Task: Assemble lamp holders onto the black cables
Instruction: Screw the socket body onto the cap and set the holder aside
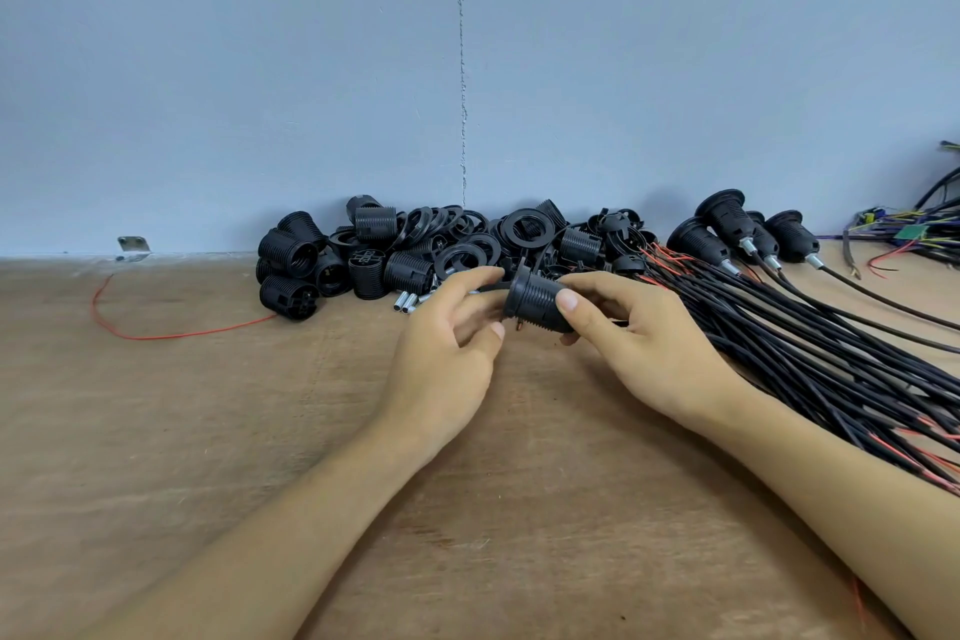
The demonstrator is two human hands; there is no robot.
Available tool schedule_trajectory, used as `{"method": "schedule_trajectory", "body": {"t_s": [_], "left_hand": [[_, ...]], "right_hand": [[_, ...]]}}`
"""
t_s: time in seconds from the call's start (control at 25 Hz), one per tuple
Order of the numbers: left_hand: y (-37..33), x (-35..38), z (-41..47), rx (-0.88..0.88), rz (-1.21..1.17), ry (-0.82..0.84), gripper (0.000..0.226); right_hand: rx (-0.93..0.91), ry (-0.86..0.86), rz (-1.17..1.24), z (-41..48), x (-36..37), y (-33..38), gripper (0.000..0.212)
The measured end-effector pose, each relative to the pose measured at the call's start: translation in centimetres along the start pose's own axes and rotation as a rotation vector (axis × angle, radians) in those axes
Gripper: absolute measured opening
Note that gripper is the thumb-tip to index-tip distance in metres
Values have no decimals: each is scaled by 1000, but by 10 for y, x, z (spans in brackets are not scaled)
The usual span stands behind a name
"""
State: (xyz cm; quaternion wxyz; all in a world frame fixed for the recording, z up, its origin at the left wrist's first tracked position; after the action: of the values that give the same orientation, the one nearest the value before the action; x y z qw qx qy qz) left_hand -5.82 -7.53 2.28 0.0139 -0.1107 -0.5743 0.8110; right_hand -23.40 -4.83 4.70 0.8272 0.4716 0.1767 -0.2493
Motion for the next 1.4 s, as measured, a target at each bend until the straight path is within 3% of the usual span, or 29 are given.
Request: {"method": "schedule_trajectory", "body": {"t_s": [0.28,0.48,1.04,1.4], "left_hand": [[1,-5,4,-4,-19,-32,72],[-6,4,-1,-14,131,16,79],[-1,-7,-1,-38,157,-81,59],[2,3,5,-106,4,27,60]], "right_hand": [[-69,40,-119,-1,7,5,19],[-46,-2,-129,0,2,-1,18],[-36,-88,-108,0,-5,-4,29],[-120,51,-215,1,9,0,26]]}}
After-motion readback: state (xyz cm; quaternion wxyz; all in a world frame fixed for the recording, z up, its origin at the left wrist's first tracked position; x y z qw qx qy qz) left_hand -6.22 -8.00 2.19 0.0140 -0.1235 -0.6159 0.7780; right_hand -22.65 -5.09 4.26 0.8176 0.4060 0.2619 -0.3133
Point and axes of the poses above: each hand's wrist, its own z-axis towards the middle knuckle, its own x-axis out of the palm, y = z × x, the point moved 8 cm from there along z, towards the middle knuckle, and after that the axes turned 2 degrees about -x, right-handed, at the moved point
